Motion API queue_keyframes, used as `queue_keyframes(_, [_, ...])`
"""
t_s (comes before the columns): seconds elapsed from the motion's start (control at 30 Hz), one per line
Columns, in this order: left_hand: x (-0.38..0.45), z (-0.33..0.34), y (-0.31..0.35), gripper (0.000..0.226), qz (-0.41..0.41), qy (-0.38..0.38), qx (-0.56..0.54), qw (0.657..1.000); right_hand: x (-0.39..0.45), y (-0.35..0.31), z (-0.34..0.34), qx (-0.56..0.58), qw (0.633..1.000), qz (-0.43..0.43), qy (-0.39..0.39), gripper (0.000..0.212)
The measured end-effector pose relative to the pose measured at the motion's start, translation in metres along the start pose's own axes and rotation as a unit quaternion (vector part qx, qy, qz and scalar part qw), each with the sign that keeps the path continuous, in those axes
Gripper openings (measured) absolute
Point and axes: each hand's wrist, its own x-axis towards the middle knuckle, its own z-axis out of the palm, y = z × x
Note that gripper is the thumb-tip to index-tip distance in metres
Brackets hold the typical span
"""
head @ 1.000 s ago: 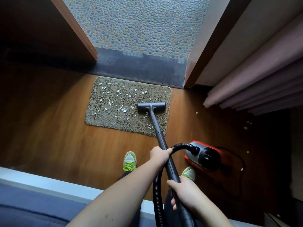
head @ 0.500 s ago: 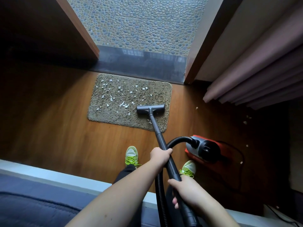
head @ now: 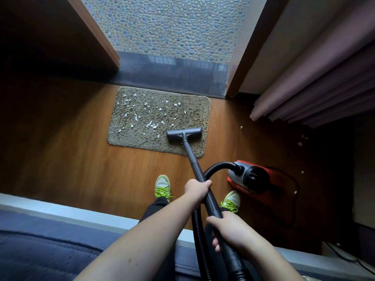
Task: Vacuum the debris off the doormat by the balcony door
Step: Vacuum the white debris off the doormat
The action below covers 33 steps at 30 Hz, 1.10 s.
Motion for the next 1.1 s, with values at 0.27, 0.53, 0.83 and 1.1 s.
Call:
queue_keyframes(0.27, [-0.003,-0.002,-0.003,0.046,-0.004,-0.008,-0.027,1.0,-0.001,0.001,0.004,0.009,1.0,-0.001,0.001,0.015])
queue_keyframes(0.53, [0.002,-0.011,0.004,0.058,0.009,-0.001,-0.039,0.999,0.003,-0.007,0.01,0.002,1.0,-0.007,0.021,0.022])
queue_keyframes(0.83, [0.012,-0.037,0.036,0.027,0.047,0.032,-0.054,0.997,0.031,-0.028,0.02,0.005,0.997,-0.05,0.06,0.019])
queue_keyframes(1.1, [0.032,-0.056,0.046,0.029,0.062,0.067,-0.037,0.995,0.047,-0.051,0.032,-0.07,0.99,-0.065,0.101,0.019])
